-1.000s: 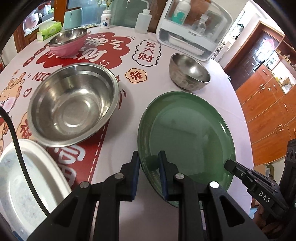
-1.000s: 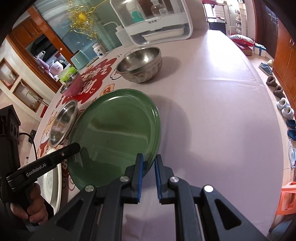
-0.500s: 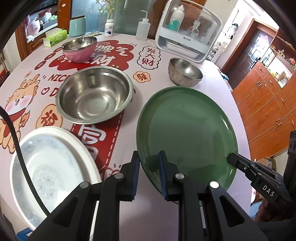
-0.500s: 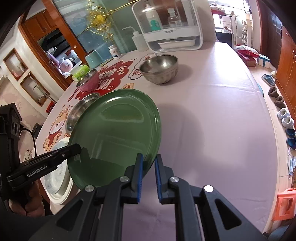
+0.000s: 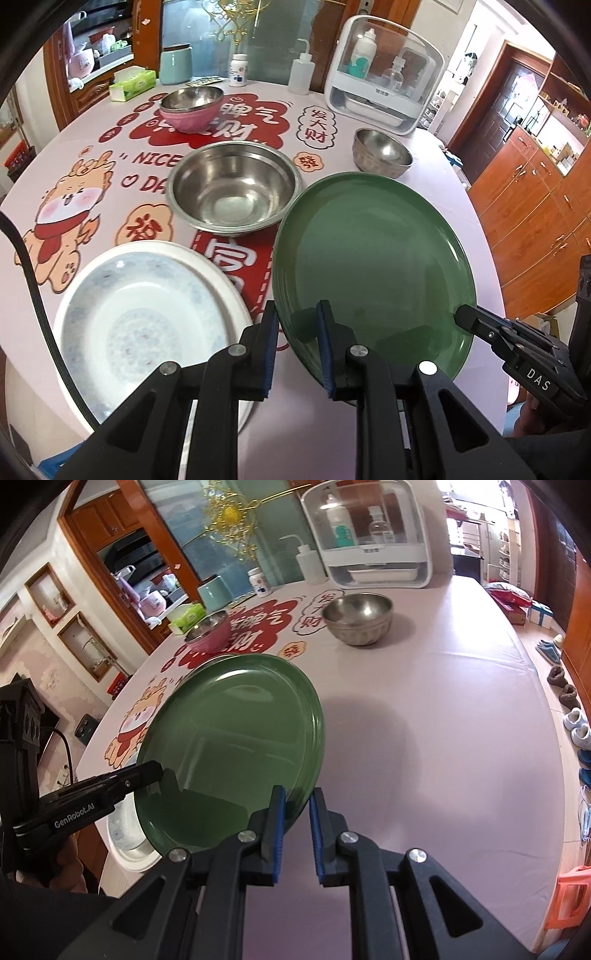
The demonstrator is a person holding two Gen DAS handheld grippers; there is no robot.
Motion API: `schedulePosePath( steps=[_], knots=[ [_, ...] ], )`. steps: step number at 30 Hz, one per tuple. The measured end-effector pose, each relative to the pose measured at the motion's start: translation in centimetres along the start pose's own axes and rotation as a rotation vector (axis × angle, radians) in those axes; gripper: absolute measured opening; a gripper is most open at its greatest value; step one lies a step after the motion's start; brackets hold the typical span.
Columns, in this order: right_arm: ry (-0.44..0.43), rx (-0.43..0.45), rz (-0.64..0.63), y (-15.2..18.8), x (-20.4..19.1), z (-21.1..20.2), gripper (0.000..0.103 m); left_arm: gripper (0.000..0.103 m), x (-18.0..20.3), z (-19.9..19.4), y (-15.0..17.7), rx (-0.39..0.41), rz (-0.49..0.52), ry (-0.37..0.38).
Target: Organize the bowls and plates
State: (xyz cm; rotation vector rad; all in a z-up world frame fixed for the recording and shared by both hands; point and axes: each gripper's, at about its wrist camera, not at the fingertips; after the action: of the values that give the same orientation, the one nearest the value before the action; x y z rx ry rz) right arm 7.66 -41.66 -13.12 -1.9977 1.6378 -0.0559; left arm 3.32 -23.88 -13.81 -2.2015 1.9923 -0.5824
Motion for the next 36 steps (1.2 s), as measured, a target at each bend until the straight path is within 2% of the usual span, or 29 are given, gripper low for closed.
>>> schedulePosePath(
  steps=[13,36],
  knots=[
    [-0.041,-0.023,-0.032,1.2,-4.7,1.3,0.013,0.018,-4.6,-2.2,2.2,-0.003,-0.044,-0.034],
    [-0.054,-0.078,0.014,2.8,-12.4,4.9,0.013,0.018,-13.4,-3.6,4.1,-0.093,-0.037,-0.049]
  ],
)
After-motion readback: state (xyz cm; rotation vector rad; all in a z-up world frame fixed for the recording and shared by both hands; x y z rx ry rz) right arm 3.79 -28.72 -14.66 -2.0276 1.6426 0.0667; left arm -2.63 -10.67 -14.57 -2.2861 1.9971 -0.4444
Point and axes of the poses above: each gripper's, at about its wrist camera, not at the fingertips, and z roughly the way its jaws point, x to its right, y to its underside, and after that the axes turned 11 degrees about -x, right-handed
